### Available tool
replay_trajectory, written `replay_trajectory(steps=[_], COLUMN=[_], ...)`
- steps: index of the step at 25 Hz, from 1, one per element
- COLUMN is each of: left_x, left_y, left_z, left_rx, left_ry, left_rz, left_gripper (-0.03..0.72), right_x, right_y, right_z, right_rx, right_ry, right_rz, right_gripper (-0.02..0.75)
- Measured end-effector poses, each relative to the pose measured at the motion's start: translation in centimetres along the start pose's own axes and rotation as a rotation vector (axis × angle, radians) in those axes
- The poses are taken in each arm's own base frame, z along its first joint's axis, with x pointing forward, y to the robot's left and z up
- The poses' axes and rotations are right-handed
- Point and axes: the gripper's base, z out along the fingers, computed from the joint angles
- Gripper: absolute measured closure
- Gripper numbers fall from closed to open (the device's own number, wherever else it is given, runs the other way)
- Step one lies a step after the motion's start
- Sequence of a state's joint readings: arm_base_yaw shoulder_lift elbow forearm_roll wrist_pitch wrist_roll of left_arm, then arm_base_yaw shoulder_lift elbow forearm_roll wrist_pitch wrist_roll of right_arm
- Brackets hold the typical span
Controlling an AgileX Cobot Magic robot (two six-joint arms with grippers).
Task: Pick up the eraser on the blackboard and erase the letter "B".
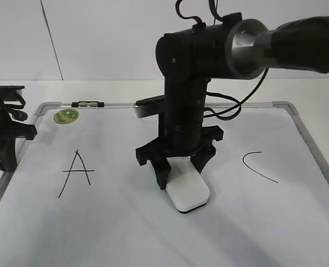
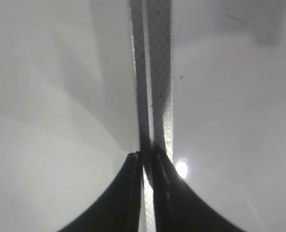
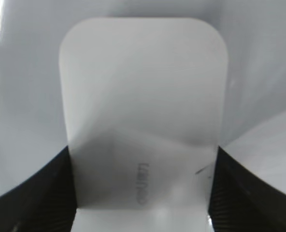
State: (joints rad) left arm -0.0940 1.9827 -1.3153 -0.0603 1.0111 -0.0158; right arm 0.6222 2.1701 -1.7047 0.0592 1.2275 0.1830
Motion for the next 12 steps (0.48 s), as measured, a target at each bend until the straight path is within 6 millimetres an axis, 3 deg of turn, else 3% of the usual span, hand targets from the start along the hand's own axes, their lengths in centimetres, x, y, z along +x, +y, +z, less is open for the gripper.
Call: replay_trajectory(steps=[5,12], left_x=[0.0,0.0], left_y=[0.0,0.0], left_z=[0.0,0.0], left_rx=[0.0,0.0], left_ry=[0.0,0.0], left_rz=[0.0,0.0], left_gripper=[0.653,0.653], right_x=[-0.5,-1.2], right_y=[-2.7,-10.4], right_z=[-0.2,-0.8], right_rx=[-0.043,-0.018], right_ry=[0.002,-0.022], right_rz=[0.083,0.242], right_gripper=[0.198,0.198])
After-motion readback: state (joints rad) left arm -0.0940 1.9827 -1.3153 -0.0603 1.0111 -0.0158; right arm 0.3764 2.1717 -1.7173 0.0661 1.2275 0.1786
